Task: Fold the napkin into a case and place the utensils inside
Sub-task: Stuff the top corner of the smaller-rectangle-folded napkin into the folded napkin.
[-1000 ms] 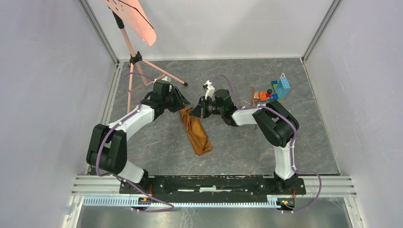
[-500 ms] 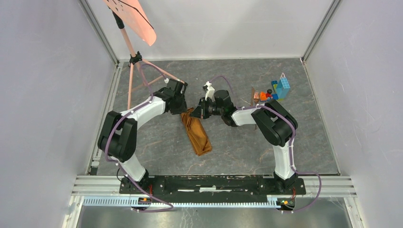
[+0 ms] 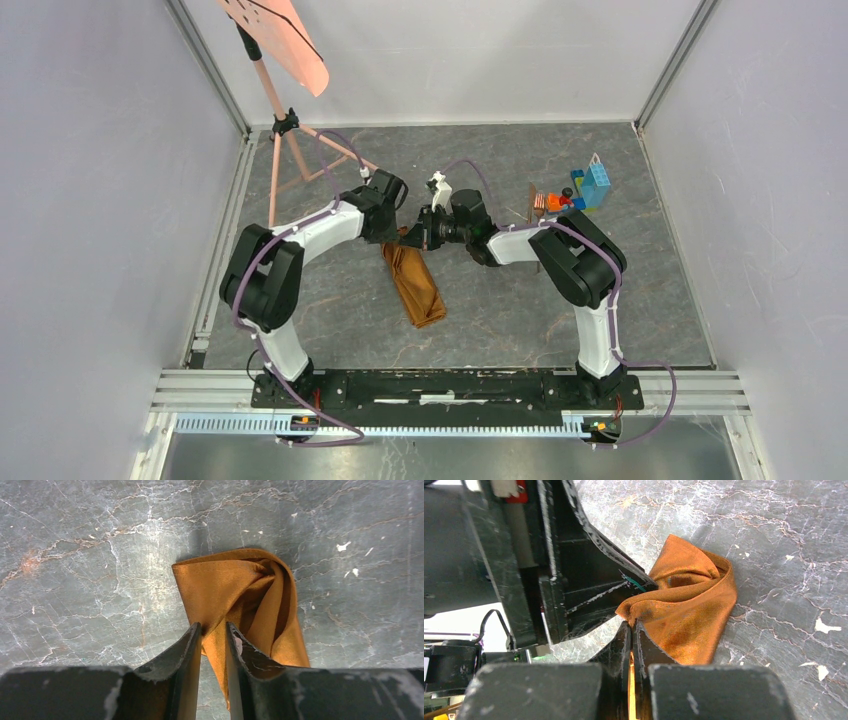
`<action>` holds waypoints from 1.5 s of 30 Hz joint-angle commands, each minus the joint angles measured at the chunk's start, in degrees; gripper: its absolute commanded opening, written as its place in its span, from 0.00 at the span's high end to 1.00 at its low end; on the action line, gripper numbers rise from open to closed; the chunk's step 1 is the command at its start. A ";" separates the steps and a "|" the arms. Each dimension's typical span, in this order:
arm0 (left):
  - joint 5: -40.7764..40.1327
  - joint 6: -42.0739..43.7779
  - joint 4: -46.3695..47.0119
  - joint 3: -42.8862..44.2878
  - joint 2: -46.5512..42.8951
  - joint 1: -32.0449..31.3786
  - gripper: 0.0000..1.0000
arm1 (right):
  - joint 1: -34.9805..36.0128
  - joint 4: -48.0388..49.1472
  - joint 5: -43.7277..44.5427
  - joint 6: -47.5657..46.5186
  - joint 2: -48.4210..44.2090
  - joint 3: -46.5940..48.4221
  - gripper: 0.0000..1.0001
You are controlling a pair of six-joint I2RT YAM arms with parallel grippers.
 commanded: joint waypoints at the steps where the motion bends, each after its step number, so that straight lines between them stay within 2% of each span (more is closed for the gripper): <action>1: -2.67 3.42 -0.07 2.52 1.34 -0.36 0.70 | -0.14 1.37 -0.84 0.19 0.43 2.07 1.00; 10: -3.72 4.12 -0.04 3.53 1.38 -0.31 0.83 | -0.03 0.89 -0.57 0.33 1.17 2.53 1.00; 15: -3.47 4.60 0.45 3.46 1.31 -0.46 0.98 | 0.27 -0.45 -0.35 0.03 2.30 4.06 1.00; 29: -1.86 4.09 5.26 -2.39 -3.94 -0.86 0.98 | 1.33 -5.38 3.03 1.17 7.60 10.58 1.00; 40: 0.72 1.42 7.40 -4.98 -4.86 -0.76 0.98 | 2.83 -7.53 0.38 -0.96 13.25 17.48 1.00; 45: -0.44 1.01 6.60 -5.92 -6.16 -0.23 0.98 | 1.36 -4.13 -3.91 -1.63 8.79 13.12 0.73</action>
